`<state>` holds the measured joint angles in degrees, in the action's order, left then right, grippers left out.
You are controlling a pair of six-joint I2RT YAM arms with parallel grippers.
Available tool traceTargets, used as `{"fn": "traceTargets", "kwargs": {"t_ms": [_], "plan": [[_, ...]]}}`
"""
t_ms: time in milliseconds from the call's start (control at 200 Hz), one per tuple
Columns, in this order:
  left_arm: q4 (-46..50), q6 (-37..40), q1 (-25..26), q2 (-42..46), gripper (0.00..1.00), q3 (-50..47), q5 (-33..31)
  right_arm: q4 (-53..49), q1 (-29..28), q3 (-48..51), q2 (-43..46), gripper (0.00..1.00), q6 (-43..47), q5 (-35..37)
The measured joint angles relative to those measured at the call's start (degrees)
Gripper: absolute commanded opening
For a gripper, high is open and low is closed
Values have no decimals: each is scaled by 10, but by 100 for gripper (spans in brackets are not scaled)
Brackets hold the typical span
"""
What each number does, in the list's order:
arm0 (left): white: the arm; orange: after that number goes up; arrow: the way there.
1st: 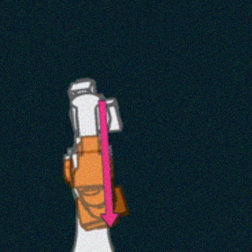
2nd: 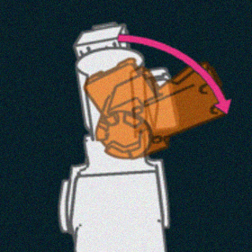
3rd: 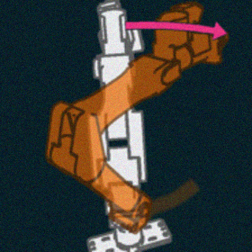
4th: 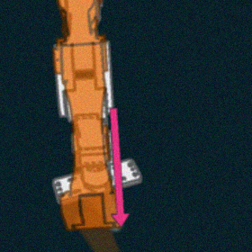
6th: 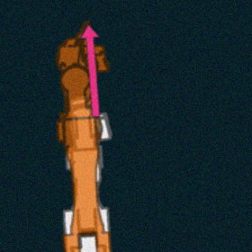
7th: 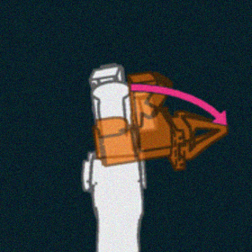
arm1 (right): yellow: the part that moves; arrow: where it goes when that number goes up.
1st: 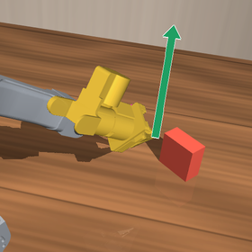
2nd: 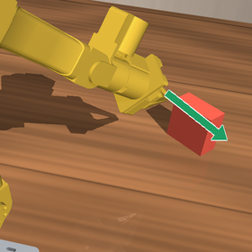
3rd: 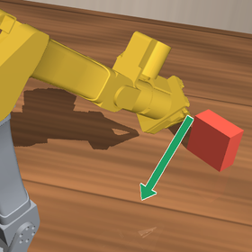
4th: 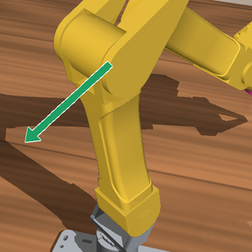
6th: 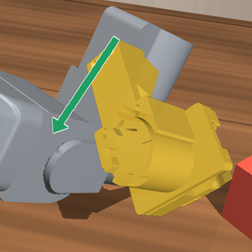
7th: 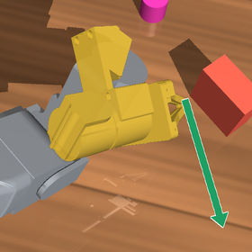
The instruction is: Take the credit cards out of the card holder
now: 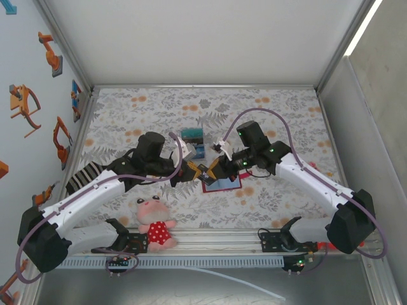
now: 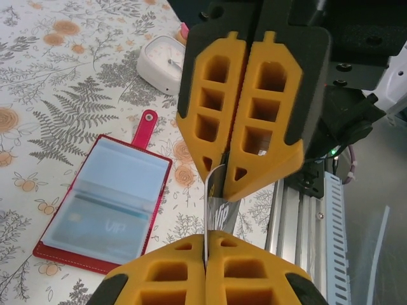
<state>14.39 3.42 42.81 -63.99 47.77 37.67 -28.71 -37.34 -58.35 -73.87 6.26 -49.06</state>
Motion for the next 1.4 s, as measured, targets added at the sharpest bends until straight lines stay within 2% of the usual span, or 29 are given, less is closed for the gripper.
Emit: {"fn": "traceTargets", "kwargs": {"t_ms": [40, 100, 265, 446, 641, 891, 1117, 1192, 1317, 1402], "plan": [[-1, 0, 0, 0, 0, 0, 1, 4, 0, 0, 0, 36, -6, 5], [-4, -2, 0, 1, 0, 0, -4, 12, 0, 0, 3, 42, -9, 9], [-34, -29, -1, 41, 0, -28, -35, 46, 0, 13, 29, 47, -40, 34], [-90, -82, -1, 130, 0, -81, -96, 129, 1, 76, 83, 54, -102, 61], [-182, -169, -1, 208, 0, -139, -160, 273, 1, 148, 118, 56, -201, 73], [-265, -263, -1, 208, 0, -152, -151, 438, 1, 164, 99, 54, -296, 58], [-317, -311, -1, 196, 0, -155, -133, 526, 1, 164, 75, 44, -342, 17], [-329, -319, -1, 194, 0, -155, -129, 547, 1, 164, 72, 34, -352, 4], [-345, -328, -1, 188, 0, -156, -125, 572, 2, 164, 67, 10, -370, -13], [-350, -330, -2, 183, 1, -156, -126, 586, 4, 164, 65, 2, -377, -25]]}}
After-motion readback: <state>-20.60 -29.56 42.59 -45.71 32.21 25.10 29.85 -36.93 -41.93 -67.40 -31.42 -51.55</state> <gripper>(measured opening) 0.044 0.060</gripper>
